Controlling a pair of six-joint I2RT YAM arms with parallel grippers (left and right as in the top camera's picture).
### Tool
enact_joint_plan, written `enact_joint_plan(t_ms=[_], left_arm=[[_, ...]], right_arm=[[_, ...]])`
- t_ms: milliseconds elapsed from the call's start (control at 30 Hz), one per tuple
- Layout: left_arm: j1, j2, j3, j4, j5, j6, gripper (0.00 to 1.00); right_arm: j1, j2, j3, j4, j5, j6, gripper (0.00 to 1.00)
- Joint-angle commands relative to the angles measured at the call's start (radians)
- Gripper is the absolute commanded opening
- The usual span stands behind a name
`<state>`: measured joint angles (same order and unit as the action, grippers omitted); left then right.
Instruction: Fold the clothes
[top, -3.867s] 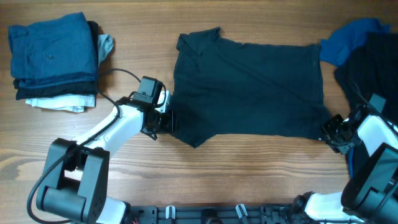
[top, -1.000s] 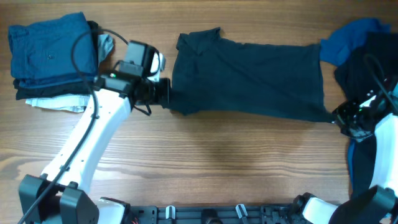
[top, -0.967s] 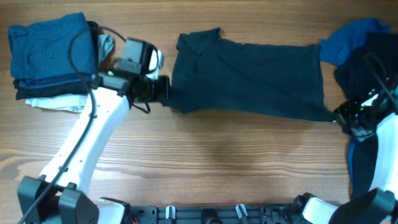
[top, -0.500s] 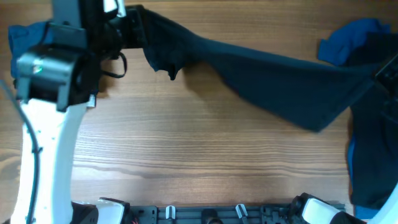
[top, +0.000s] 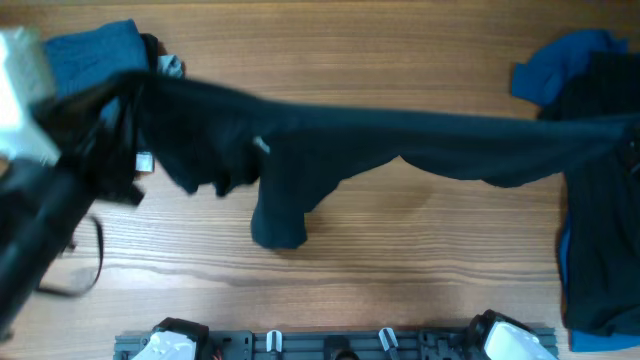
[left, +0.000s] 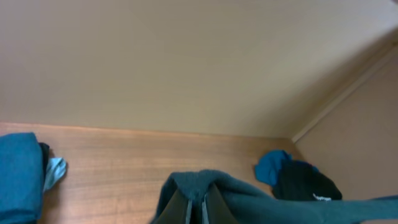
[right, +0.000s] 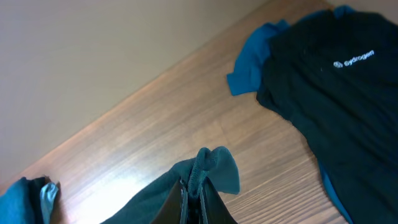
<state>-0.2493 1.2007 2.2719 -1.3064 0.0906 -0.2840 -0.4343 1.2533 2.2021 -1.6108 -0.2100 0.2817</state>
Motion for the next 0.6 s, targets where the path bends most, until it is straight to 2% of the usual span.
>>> enact_joint_plan(t_ms=[0,200,333,467,567], left_arm=[[0.005,-0.031,0.012,-0.069,-0.06,-0.075,0.04],[0.005,-0.014,0.011,-0.198,-0.087,-0.138,0.04],[0.005,0.068,0.01,-0.232,-0.118,-0.144,0.04],[0.005,0.219,0.01,-0.221,-0.118,-0.143,0.04],[0.005,0.382,0.01,-0.198,-0.118,-0.143,0.04]], right_arm=[[0.002,-0.084,0.023,0.003,-0.002,-0.017,0.04],[0.002,-0.153,-0.03,0.002,-0.061,-0.018,0.04],[0.002,-0.145,-0.152,0.003,-0.061,-0.017,0.04],[0.002,-0.066,-0.268,0.003,-0.024,-0.019,0.04],[0.002,0.076,-0.308,0.04,0.042,-0.02,0.04]])
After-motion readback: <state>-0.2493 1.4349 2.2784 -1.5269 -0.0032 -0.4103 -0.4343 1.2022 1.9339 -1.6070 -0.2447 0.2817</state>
